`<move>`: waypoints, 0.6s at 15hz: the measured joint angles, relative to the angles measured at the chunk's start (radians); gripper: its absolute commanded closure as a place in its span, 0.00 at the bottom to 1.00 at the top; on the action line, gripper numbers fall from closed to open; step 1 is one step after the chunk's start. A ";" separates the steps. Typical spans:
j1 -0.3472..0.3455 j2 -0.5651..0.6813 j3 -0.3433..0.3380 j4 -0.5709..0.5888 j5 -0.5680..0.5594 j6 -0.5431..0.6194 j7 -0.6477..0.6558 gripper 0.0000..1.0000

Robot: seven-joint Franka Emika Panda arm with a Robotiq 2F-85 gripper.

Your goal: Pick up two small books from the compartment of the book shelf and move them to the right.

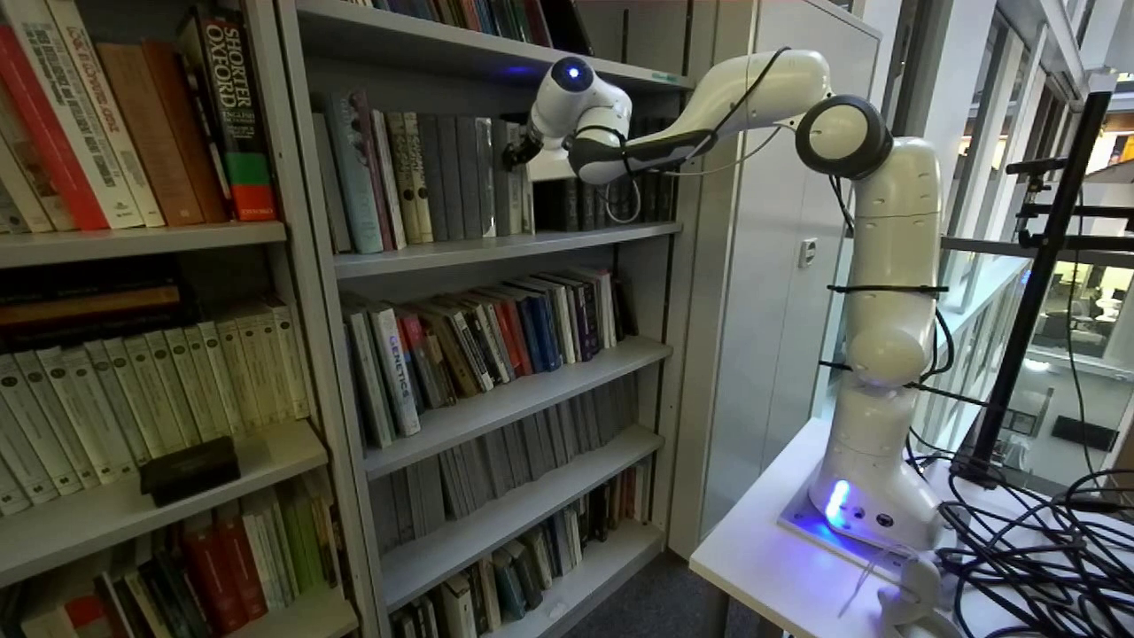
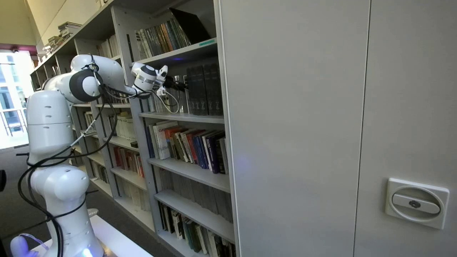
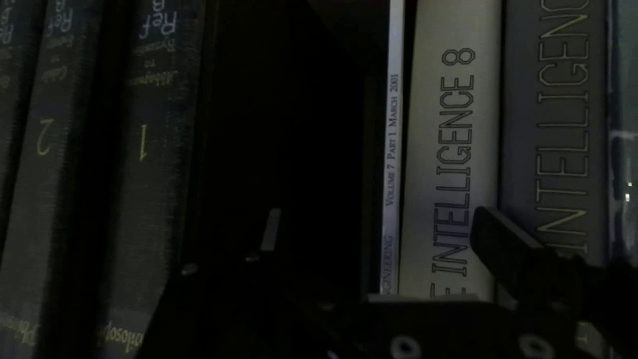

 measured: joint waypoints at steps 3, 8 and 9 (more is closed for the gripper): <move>0.005 -0.024 0.002 -0.044 0.020 0.059 -0.008 0.00; 0.040 -0.067 0.030 -0.114 0.134 0.156 -0.133 0.00; 0.049 -0.076 0.038 -0.123 0.170 0.158 -0.178 0.00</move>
